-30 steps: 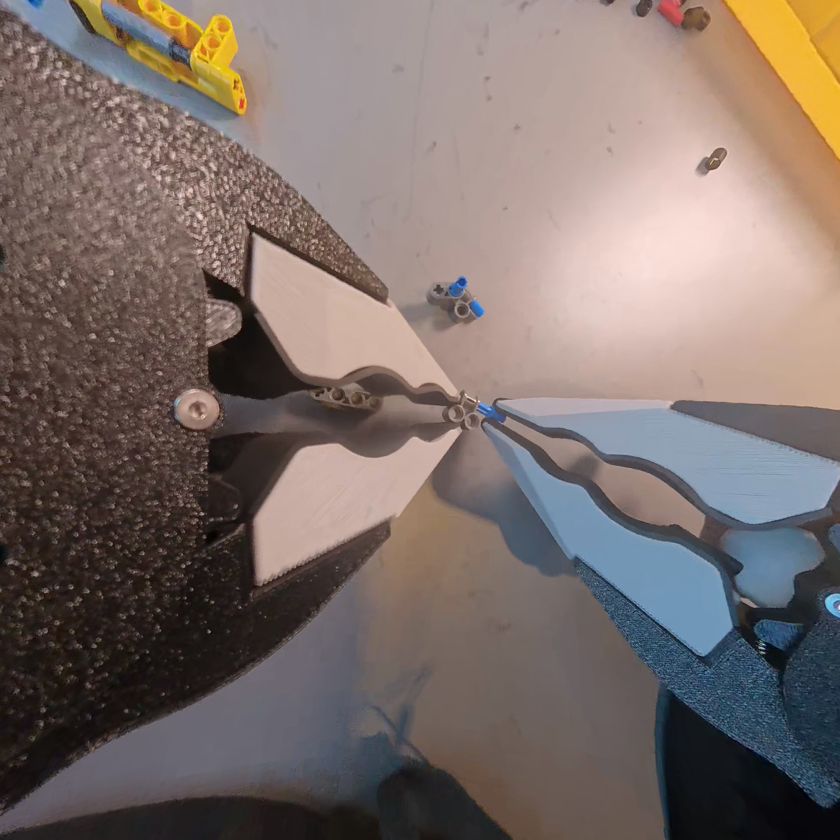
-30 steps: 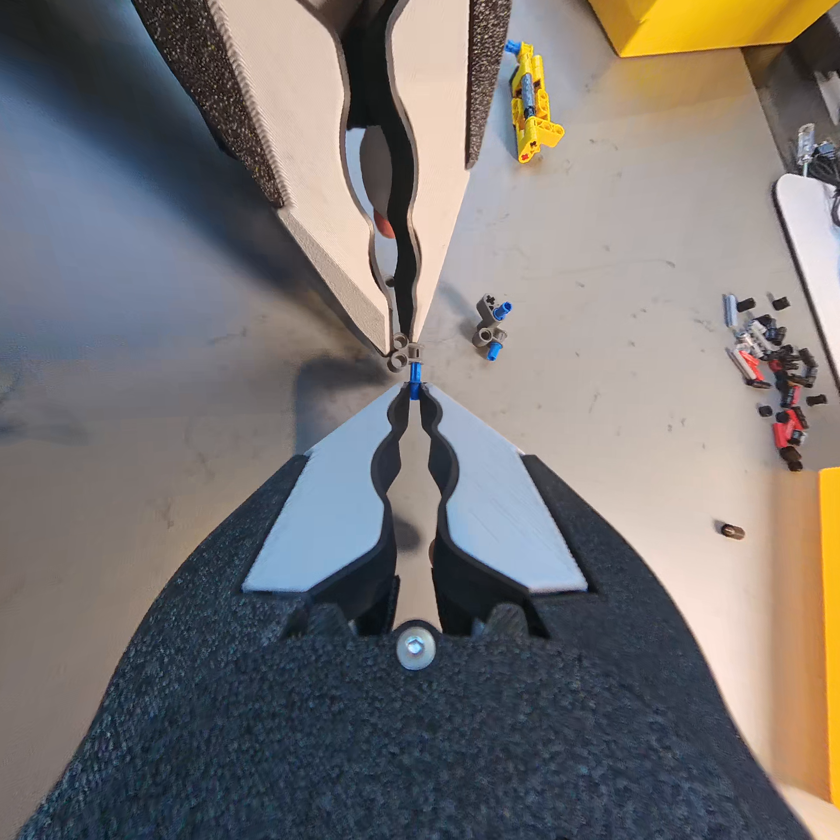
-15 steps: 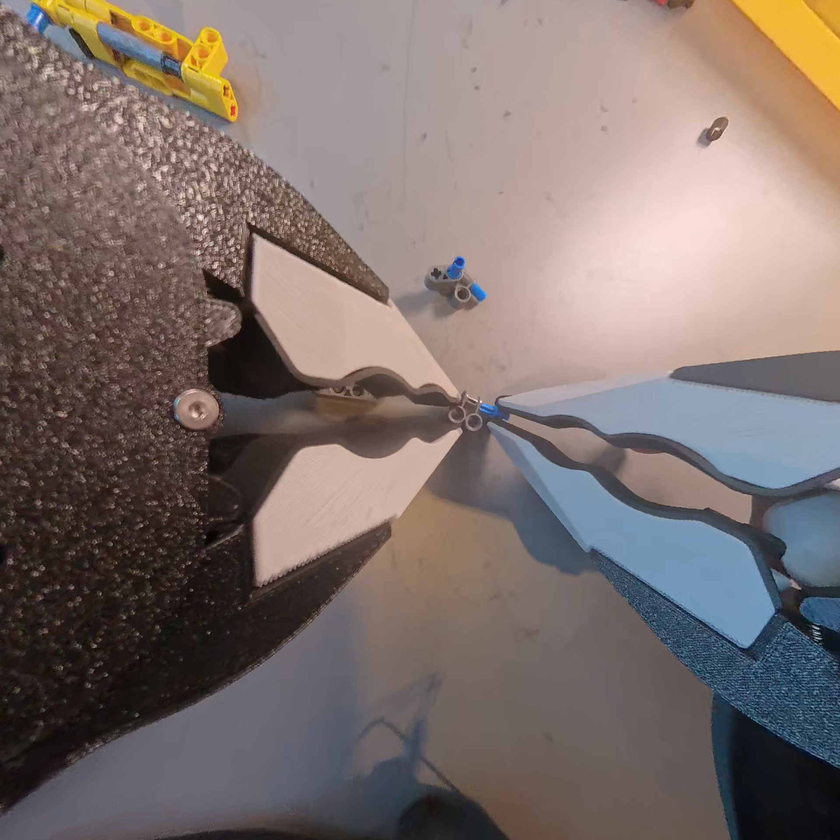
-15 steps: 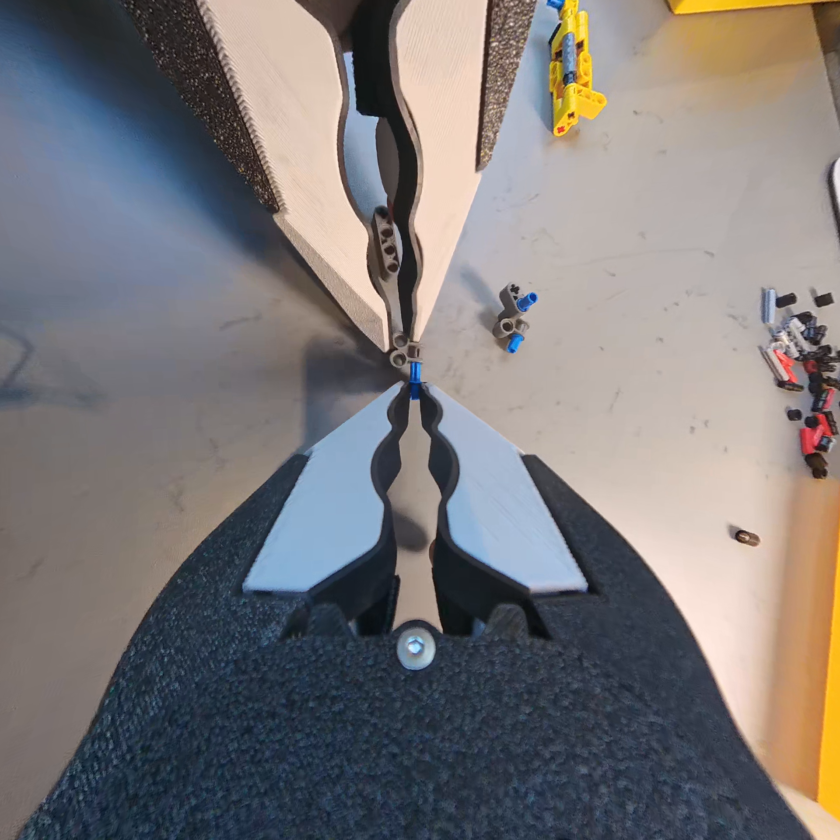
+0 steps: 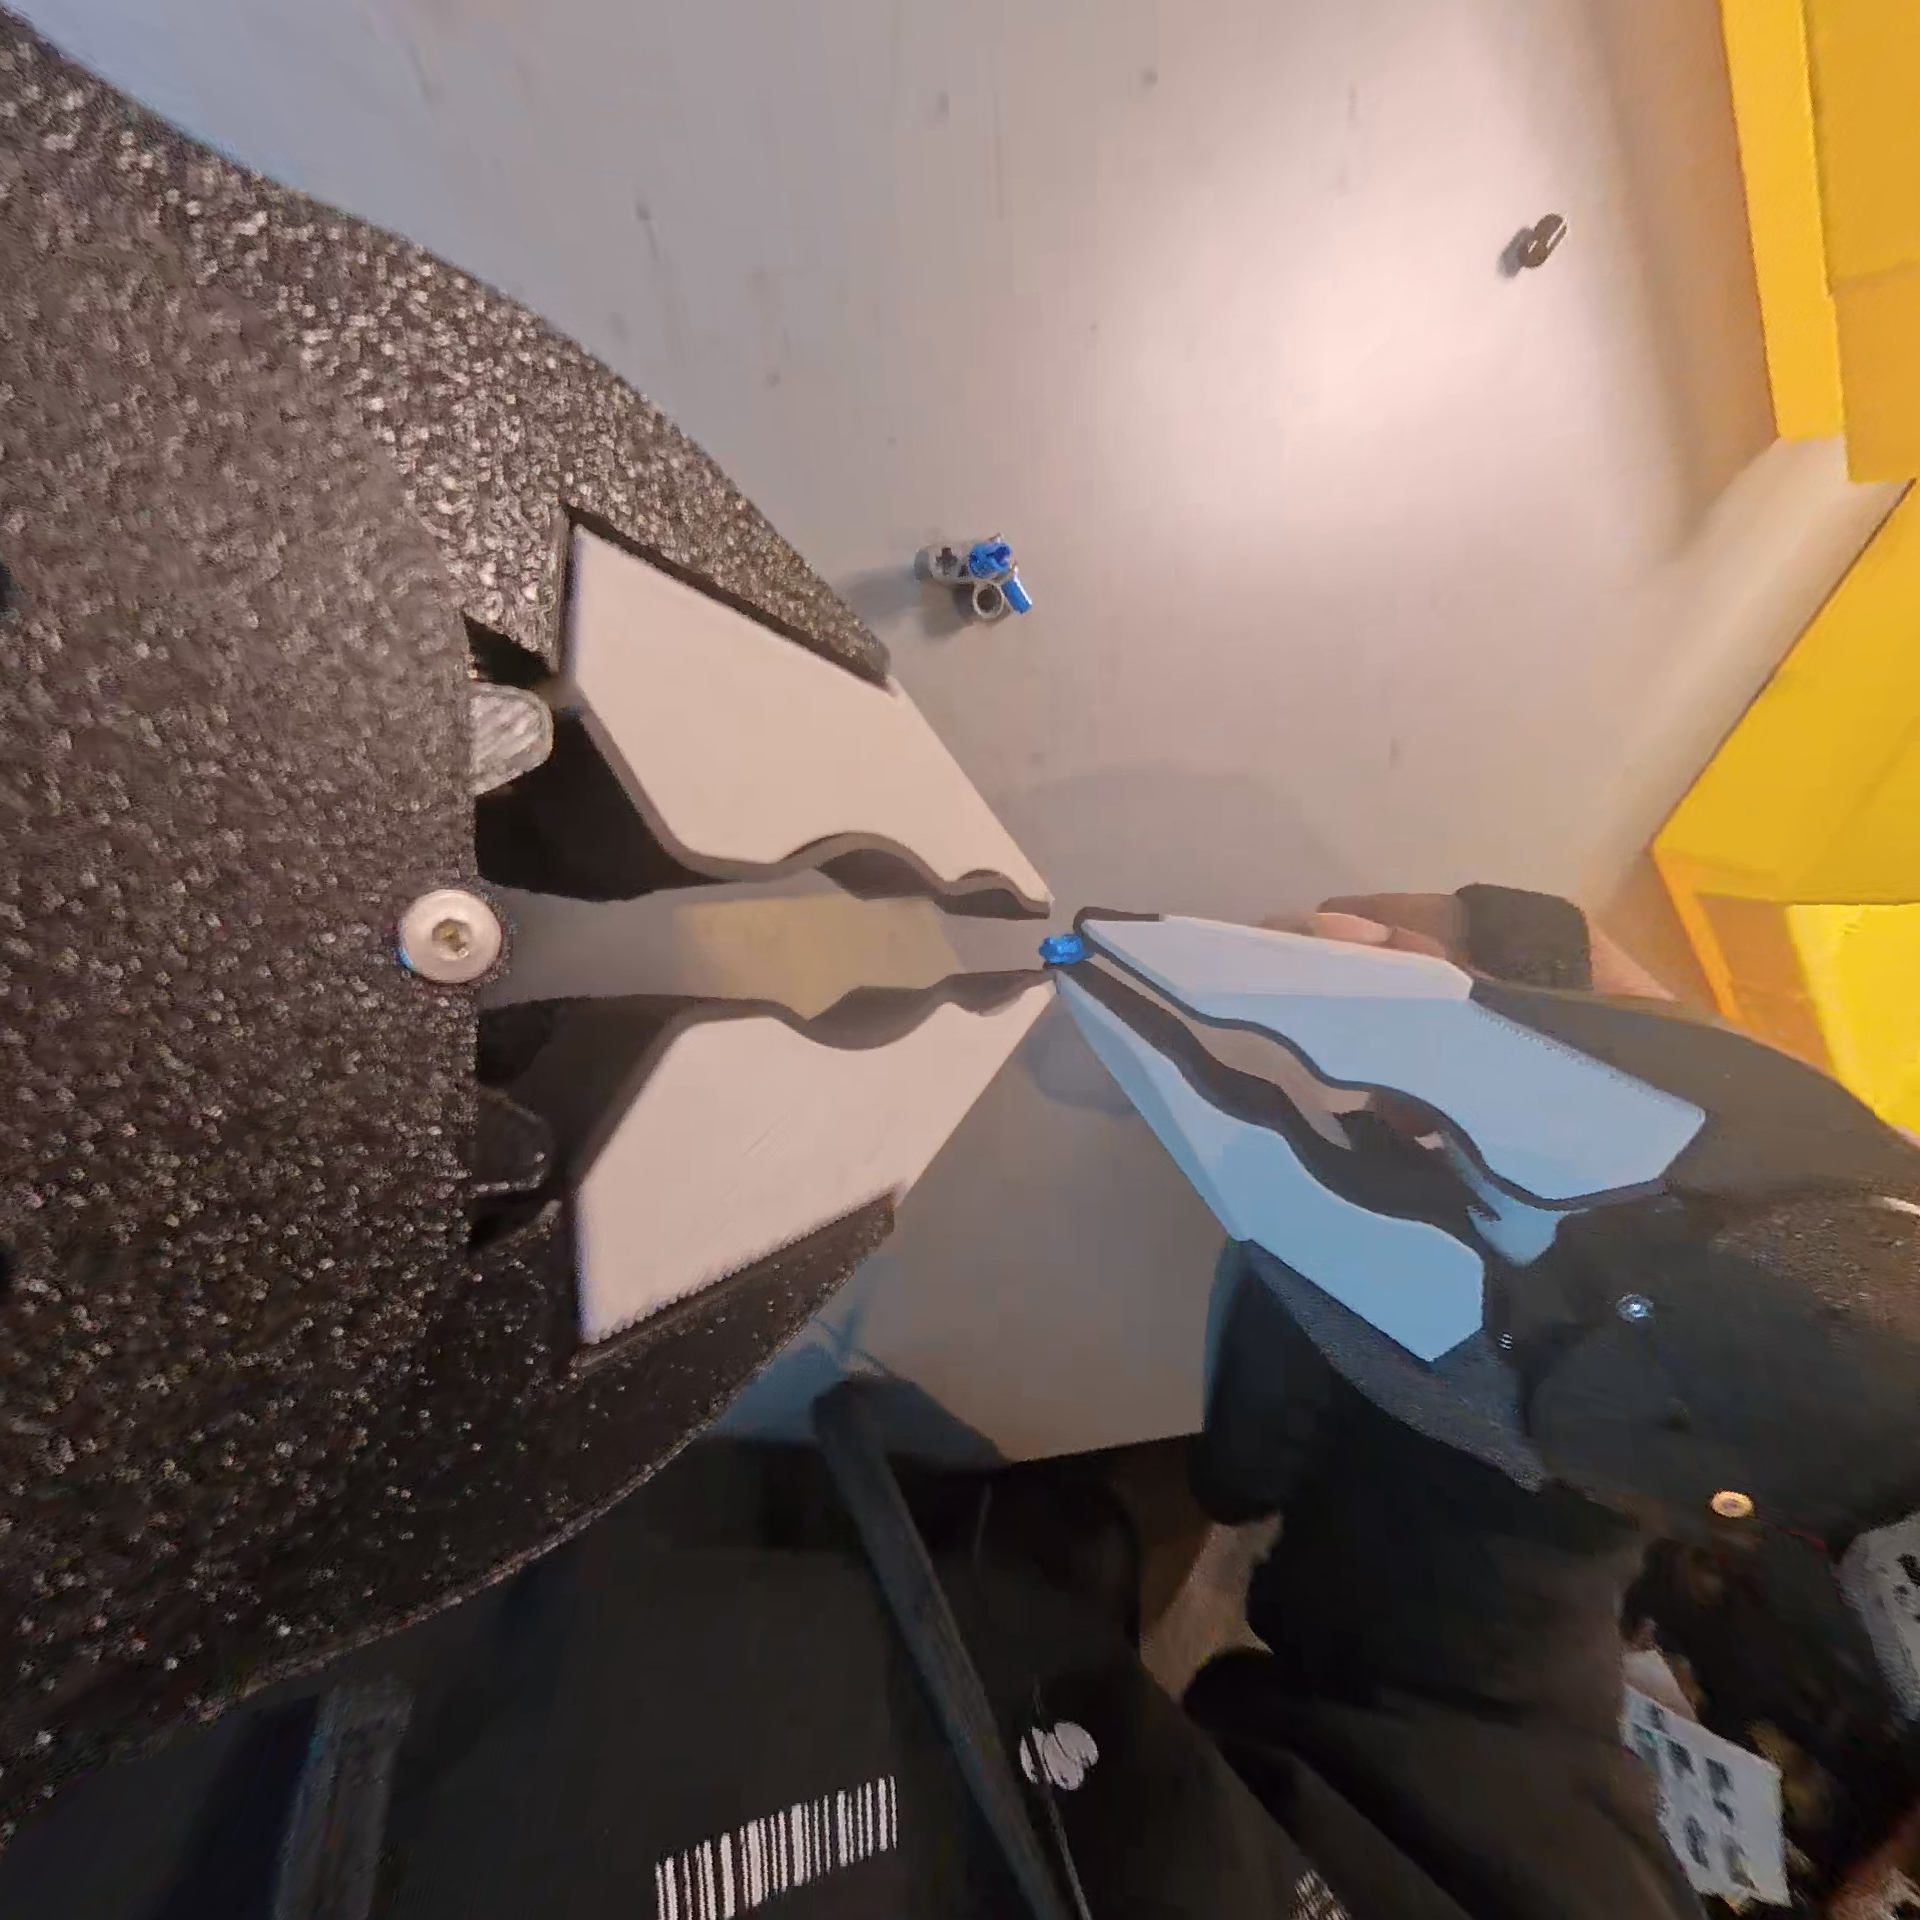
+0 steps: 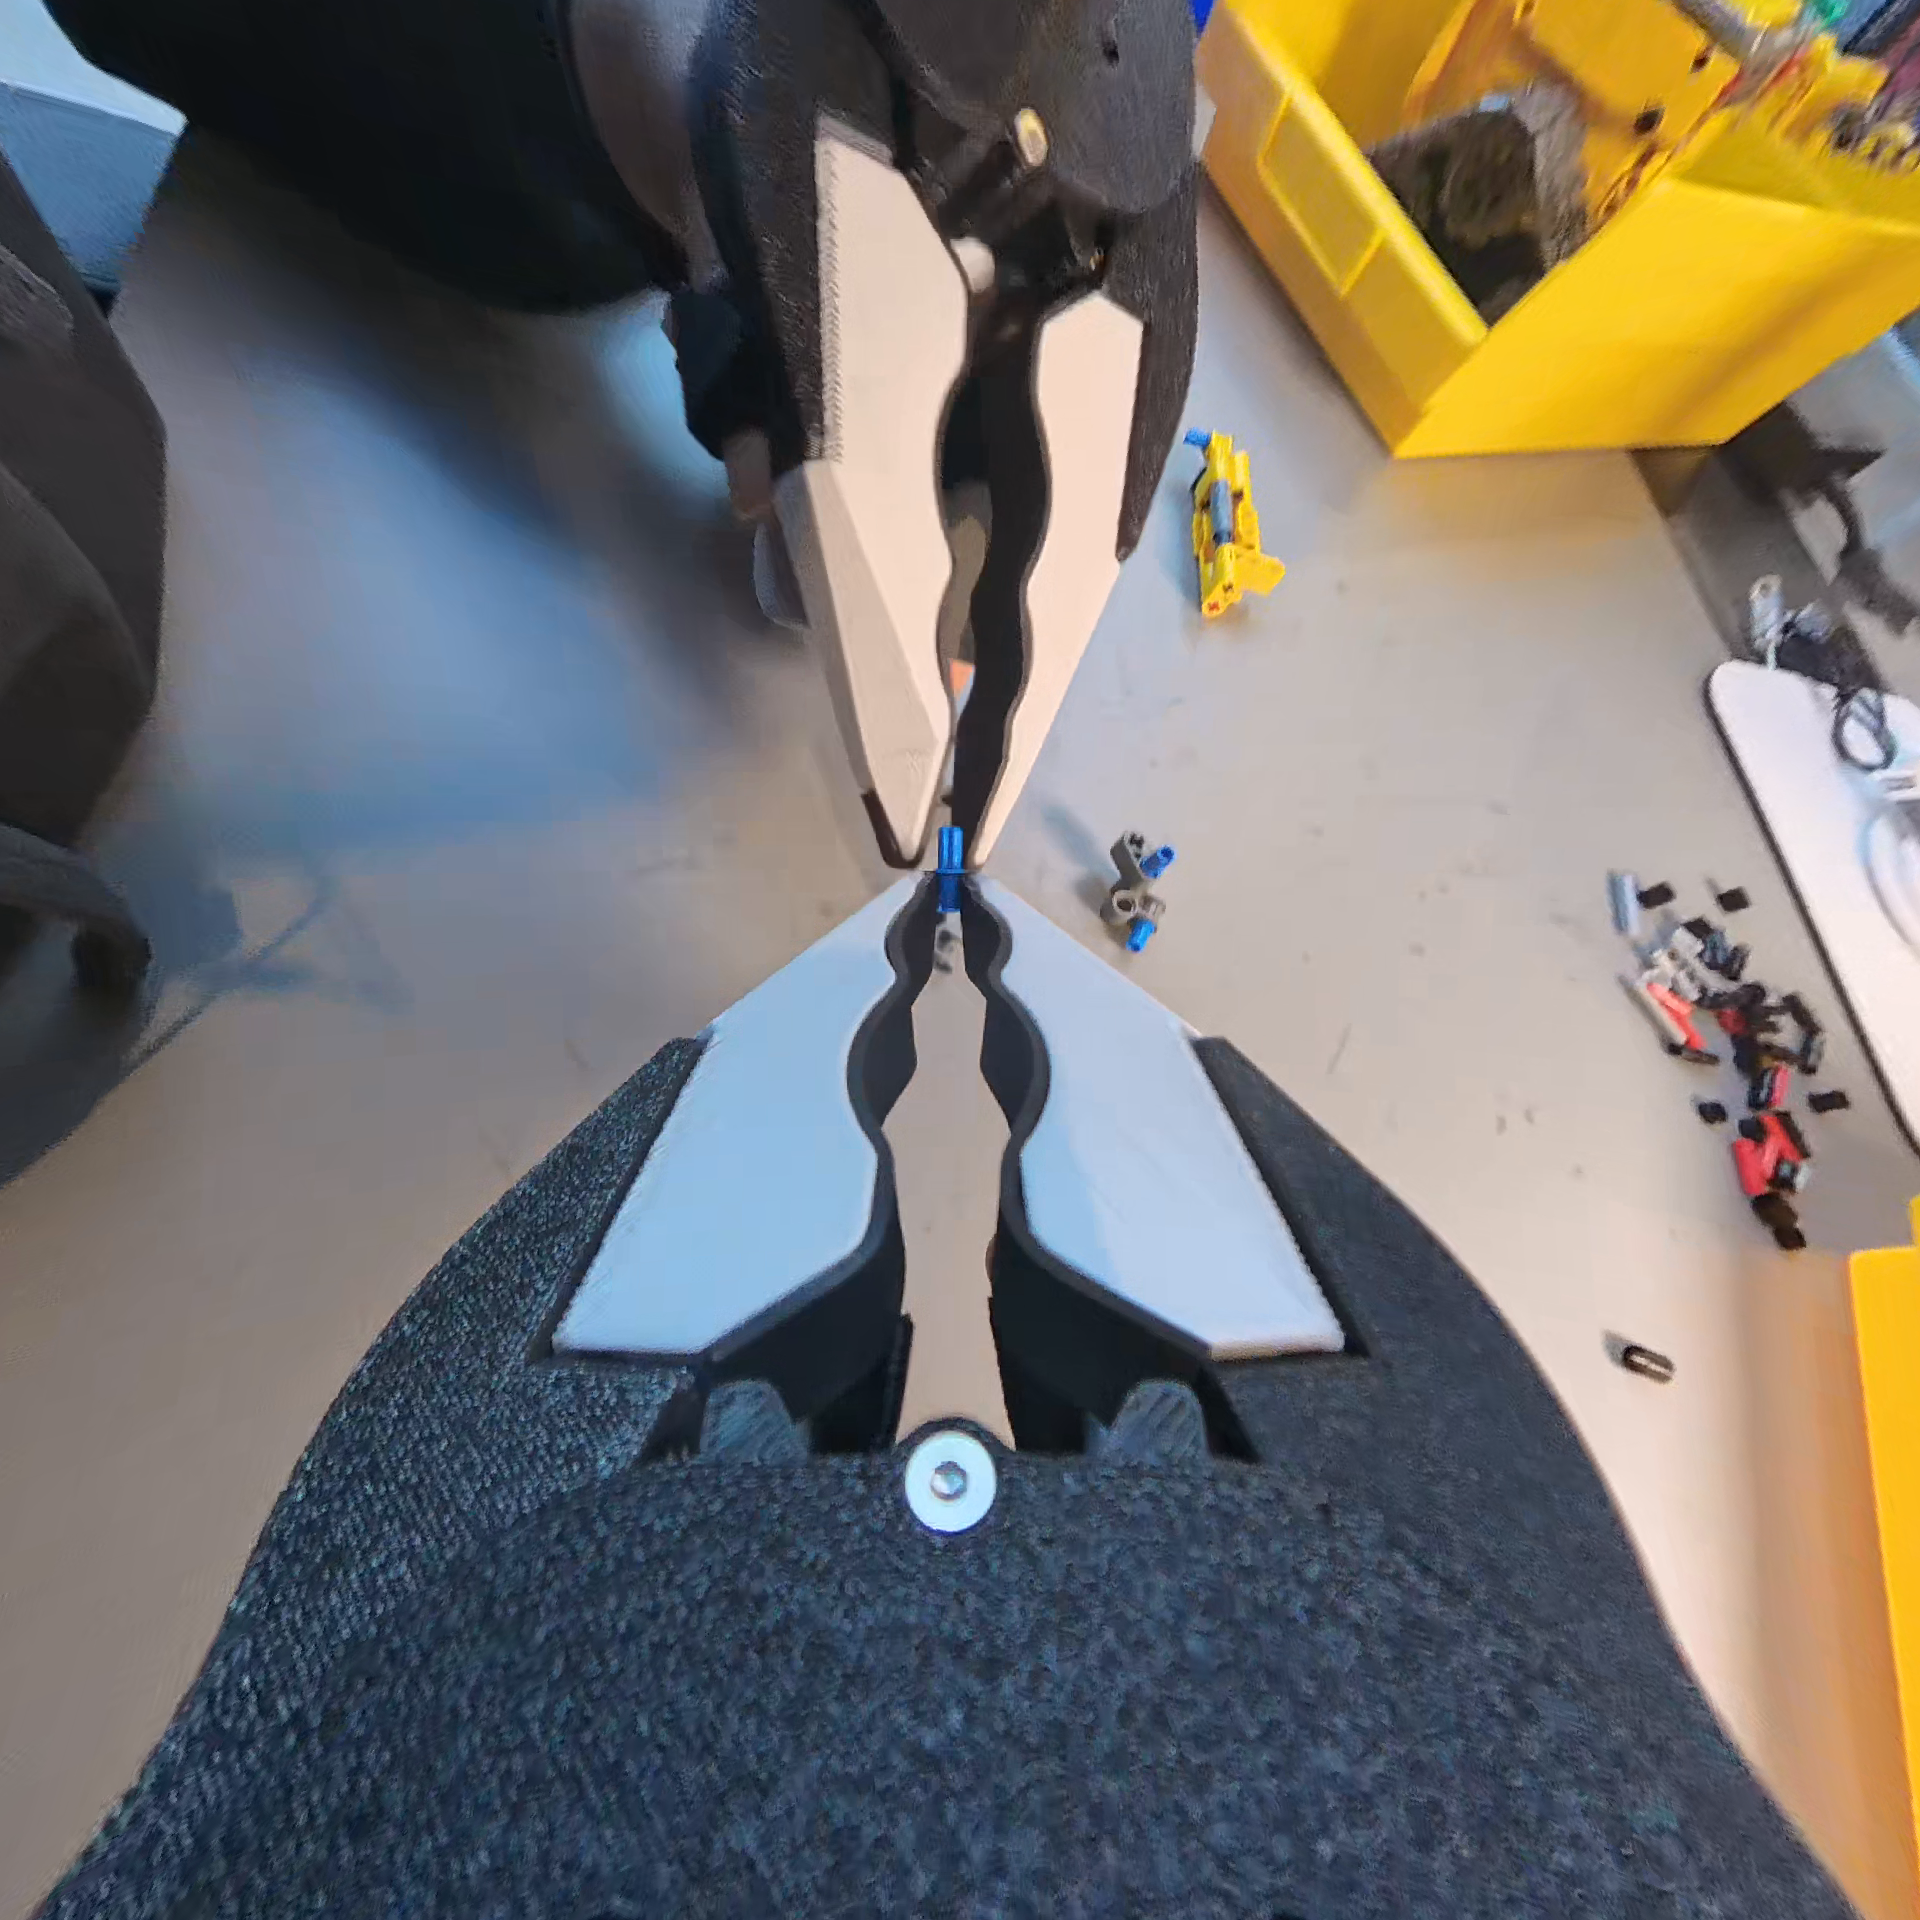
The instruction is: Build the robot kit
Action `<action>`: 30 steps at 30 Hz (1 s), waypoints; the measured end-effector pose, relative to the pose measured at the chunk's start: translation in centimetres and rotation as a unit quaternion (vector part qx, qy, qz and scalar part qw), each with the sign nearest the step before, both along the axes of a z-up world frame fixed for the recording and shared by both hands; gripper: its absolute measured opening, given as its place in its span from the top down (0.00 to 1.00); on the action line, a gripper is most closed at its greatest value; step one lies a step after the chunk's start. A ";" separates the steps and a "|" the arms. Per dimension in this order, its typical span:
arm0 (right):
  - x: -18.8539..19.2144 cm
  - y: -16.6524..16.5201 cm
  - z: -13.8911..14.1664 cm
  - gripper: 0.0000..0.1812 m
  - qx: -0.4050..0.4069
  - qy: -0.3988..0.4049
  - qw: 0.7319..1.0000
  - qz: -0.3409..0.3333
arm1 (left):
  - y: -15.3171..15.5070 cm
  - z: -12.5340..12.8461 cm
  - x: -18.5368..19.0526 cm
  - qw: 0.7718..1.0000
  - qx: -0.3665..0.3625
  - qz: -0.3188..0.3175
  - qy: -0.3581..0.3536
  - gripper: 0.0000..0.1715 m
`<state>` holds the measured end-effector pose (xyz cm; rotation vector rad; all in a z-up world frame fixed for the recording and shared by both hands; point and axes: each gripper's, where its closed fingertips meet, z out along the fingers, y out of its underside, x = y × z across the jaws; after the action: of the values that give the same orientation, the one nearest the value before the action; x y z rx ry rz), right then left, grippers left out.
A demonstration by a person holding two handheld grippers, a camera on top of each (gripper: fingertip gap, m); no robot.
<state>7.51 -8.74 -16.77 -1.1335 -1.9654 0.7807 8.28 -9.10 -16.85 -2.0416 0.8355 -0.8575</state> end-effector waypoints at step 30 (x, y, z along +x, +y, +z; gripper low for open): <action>0.0 -0.6 3.6 0.98 0.015 0.099 0.995 0.013 | -0.7 4.1 -0.1 0.981 -0.050 -0.025 -0.186 0.98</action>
<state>7.50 -9.31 -13.15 -0.9771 -1.8238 0.8413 8.20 -9.77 -12.76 -1.8654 0.6472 -1.2837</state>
